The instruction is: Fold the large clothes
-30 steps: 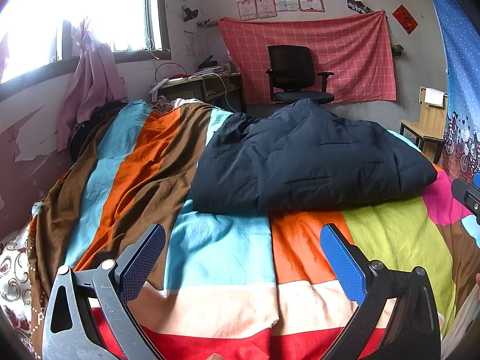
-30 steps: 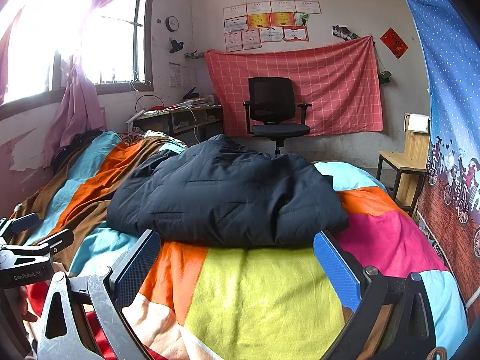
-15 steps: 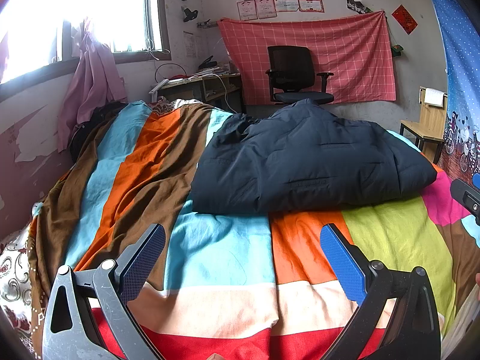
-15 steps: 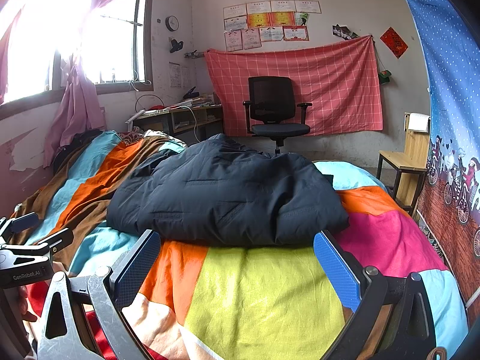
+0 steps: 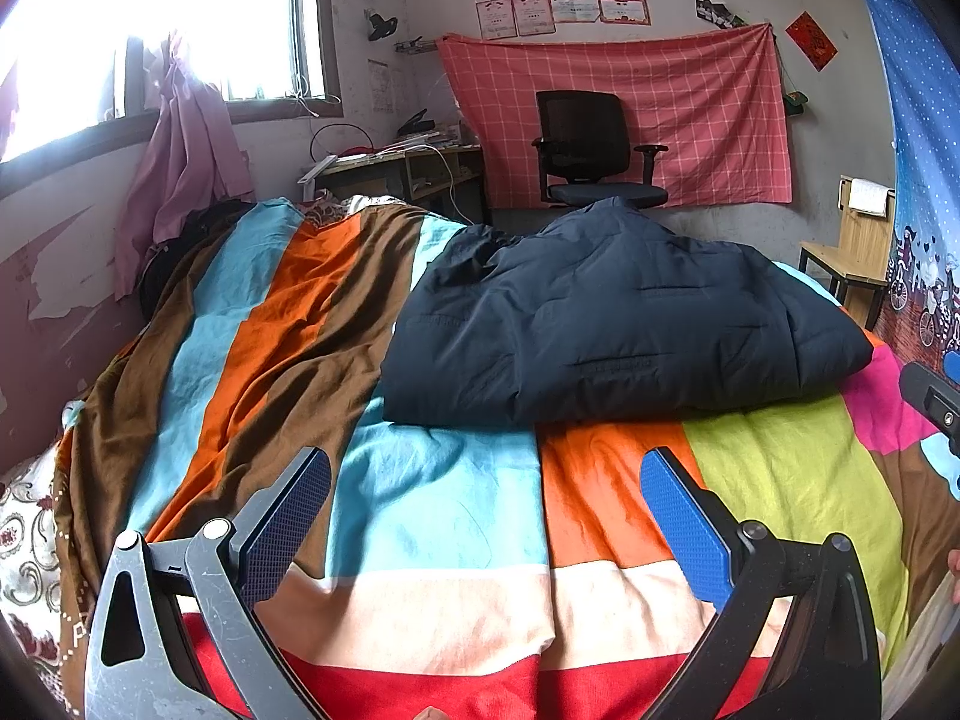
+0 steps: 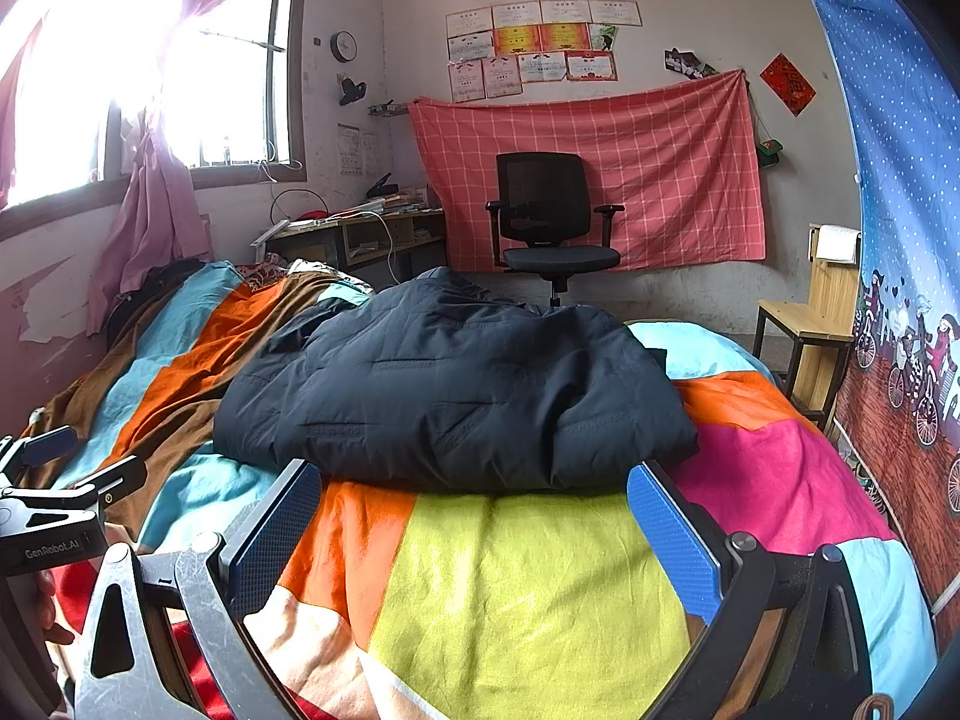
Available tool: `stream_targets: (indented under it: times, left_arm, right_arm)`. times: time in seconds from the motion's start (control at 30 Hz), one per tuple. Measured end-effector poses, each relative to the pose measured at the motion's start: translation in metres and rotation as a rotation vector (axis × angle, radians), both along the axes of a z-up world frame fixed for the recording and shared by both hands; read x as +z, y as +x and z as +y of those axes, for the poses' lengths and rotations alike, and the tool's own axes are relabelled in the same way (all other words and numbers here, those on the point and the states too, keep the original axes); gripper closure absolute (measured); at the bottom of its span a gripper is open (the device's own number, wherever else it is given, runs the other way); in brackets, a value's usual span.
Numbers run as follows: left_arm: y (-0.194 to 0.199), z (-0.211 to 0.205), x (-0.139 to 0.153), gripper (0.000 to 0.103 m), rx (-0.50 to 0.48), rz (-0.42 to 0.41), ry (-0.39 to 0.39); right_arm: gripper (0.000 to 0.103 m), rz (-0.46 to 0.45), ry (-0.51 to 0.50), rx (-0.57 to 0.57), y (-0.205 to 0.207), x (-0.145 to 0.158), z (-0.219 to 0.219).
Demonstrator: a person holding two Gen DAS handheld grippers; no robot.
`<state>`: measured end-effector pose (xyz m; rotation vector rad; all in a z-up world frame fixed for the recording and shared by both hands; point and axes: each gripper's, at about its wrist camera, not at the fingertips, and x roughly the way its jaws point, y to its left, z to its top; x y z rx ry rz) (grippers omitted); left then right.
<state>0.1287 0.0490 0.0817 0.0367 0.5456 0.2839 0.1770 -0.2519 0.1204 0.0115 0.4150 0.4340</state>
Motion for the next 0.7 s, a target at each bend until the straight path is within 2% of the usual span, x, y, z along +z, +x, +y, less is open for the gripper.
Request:
stream_targets:
  times: [0.7]
  left_arm:
    - [-0.0003, 0.0017, 0.0006, 0.002, 0.0, 0.0, 0.0]
  right_arm:
    - [0.0, 0.001, 0.0, -0.001, 0.0001, 0.0007, 0.0003]
